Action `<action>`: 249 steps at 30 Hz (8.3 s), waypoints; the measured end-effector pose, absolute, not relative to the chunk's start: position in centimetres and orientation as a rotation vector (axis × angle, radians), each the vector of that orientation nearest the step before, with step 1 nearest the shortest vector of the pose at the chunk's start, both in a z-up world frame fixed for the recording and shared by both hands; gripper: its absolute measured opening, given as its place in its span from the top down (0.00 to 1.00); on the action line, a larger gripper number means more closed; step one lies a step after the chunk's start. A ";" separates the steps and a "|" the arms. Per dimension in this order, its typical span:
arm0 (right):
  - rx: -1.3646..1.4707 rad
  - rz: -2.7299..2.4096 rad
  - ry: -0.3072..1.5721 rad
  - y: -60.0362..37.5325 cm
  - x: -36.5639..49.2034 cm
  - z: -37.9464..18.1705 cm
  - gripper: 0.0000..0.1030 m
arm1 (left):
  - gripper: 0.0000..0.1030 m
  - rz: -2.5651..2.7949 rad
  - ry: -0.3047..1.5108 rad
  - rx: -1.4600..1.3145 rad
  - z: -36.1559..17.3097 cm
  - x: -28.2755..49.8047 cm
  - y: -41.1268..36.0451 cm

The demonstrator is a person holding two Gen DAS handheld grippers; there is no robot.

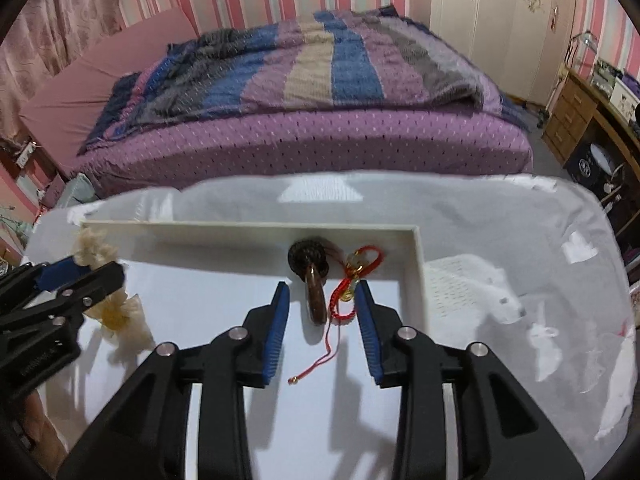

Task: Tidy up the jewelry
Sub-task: 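Carry the scrunchie and pendant into the white tray and open both tools, then withdraw both tools from the tray toward the jewelry on the sheet, then grasp the black braided bracelet with the left tool while the right tool grasps the black bead bracelet, then carry both bracelets into the white tray, then open both tools to release the bracelets in the tray, then move both tools back toward the jade pendant and small earring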

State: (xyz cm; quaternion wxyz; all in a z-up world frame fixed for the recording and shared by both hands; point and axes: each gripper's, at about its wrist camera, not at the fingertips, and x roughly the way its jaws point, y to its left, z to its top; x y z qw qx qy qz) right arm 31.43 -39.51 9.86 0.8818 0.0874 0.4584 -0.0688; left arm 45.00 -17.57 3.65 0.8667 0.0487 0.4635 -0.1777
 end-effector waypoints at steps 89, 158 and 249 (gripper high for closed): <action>-0.146 -0.036 1.261 -34.3 -1.1 6.3 0.25 | 0.24 -0.541 1.210 0.257 -1.7 21.2 -10.8; -0.080 -0.085 0.984 -36.0 21.7 13.4 0.86 | 0.95 -0.379 1.029 0.200 4.5 37.7 -9.9; 0.027 -0.149 0.845 -31.0 9.7 18.2 0.06 | 0.03 -0.259 0.910 0.130 8.7 21.9 -1.8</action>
